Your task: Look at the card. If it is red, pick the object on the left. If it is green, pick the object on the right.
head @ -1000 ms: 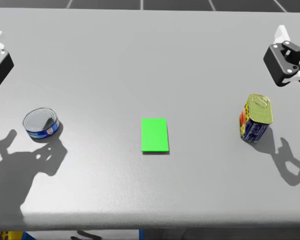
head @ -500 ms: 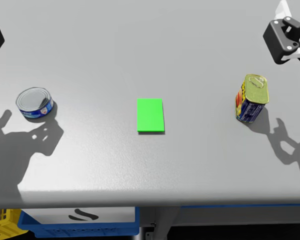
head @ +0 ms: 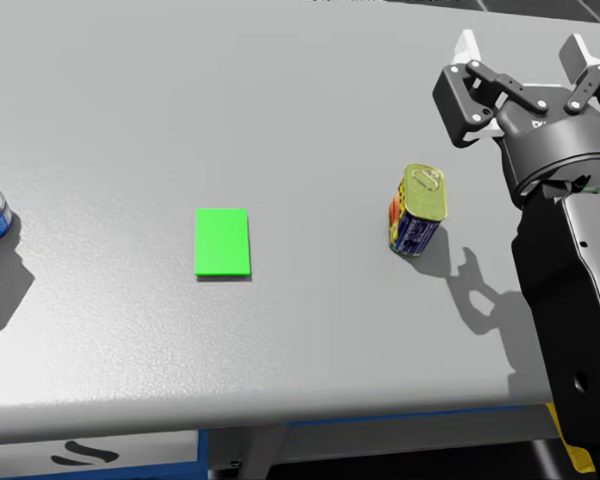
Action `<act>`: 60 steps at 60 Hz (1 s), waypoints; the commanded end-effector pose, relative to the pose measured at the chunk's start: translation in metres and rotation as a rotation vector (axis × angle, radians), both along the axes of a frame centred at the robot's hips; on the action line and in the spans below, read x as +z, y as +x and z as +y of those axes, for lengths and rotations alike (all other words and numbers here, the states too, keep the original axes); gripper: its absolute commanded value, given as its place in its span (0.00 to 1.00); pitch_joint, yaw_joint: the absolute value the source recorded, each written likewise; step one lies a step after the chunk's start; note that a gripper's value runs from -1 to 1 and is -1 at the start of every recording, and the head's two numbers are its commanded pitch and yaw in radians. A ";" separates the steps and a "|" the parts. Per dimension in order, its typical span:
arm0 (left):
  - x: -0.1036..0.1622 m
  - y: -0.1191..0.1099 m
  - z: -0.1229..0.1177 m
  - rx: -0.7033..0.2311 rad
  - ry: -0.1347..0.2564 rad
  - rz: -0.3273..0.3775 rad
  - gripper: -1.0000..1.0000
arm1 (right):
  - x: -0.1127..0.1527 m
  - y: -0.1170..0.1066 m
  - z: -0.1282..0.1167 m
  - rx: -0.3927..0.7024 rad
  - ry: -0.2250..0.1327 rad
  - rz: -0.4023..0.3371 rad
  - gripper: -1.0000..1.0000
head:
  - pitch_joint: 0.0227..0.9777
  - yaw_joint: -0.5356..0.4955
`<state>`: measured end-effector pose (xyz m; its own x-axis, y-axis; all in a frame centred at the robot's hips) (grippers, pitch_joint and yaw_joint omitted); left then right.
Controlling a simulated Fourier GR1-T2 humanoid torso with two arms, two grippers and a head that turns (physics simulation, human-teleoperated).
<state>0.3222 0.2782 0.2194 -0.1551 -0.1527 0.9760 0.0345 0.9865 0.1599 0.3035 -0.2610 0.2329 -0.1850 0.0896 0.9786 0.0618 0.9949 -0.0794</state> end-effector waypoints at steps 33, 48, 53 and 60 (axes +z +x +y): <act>-0.002 0.000 -0.002 -0.009 -0.004 -0.003 0.00 | 0.000 0.000 0.001 -0.002 0.004 -0.004 0.00 | 0.91 0.14; -0.002 -0.001 -0.001 -0.008 -0.008 -0.002 0.00 | 0.009 -0.007 0.004 -0.038 0.018 -0.007 0.00 | 0.90 0.14; -0.002 0.000 -0.002 -0.009 -0.007 0.002 0.00 | 0.017 -0.016 0.006 -0.007 0.062 0.014 0.00 | 0.90 0.14; -0.003 0.000 -0.002 -0.011 -0.006 0.004 0.00 | 0.021 -0.030 0.011 -0.015 0.080 0.048 0.00 | 0.89 0.14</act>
